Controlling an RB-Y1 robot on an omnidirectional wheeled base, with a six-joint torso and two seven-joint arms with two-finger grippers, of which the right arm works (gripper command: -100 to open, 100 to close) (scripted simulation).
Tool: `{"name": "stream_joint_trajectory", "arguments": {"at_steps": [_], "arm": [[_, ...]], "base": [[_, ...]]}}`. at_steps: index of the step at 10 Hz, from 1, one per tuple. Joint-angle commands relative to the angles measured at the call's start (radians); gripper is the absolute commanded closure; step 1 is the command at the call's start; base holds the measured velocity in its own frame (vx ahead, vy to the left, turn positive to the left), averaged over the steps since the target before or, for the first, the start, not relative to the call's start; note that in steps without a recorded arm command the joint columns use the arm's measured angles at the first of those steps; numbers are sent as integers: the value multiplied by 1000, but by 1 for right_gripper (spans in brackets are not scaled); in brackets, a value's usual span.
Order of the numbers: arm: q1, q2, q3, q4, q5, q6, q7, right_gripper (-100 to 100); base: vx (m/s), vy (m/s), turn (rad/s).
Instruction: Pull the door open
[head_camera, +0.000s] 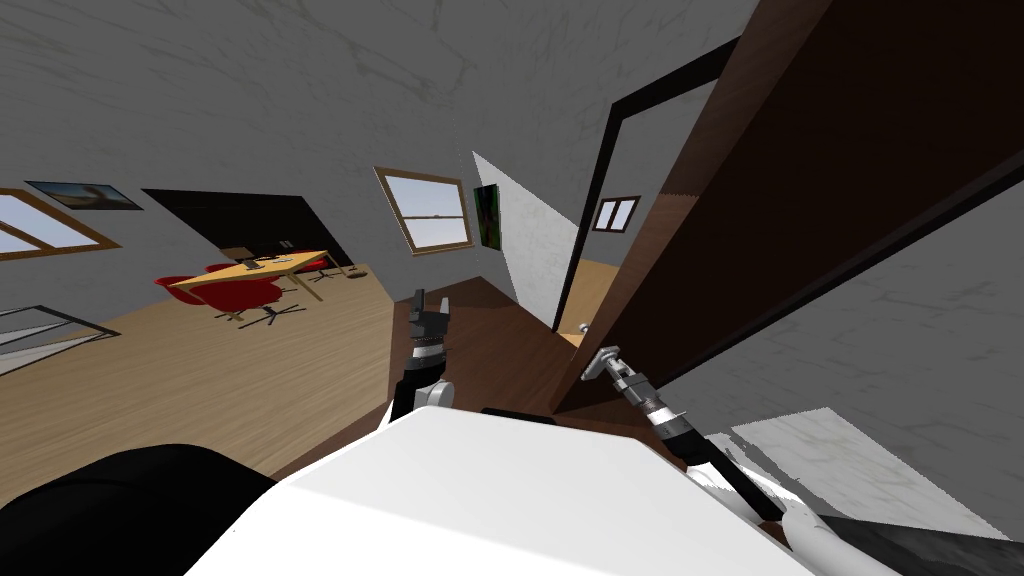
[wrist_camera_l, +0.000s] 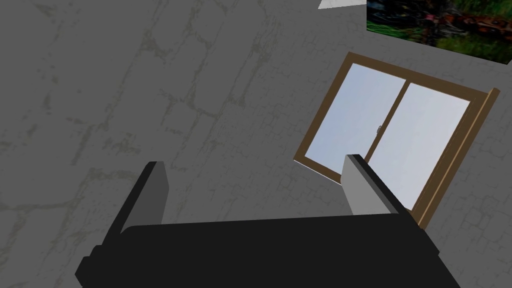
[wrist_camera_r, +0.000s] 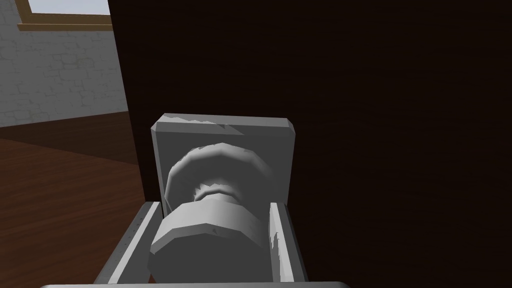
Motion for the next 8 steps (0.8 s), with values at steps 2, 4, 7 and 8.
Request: {"name": "stream_joint_trajectory", "arguments": {"at_steps": [2,4,7,8], "arm": [[0,-5,6,8,4,-12,-8,100],[0,-5,6,8,4,-12,-8,100],[0,-5,6,8,4,-12,-8,100],[0,-5,6,8,4,-12,-8,100]], "base": [[0,3,8],[1,3,9],[0,0,0],[-2,-10,-26]]}}
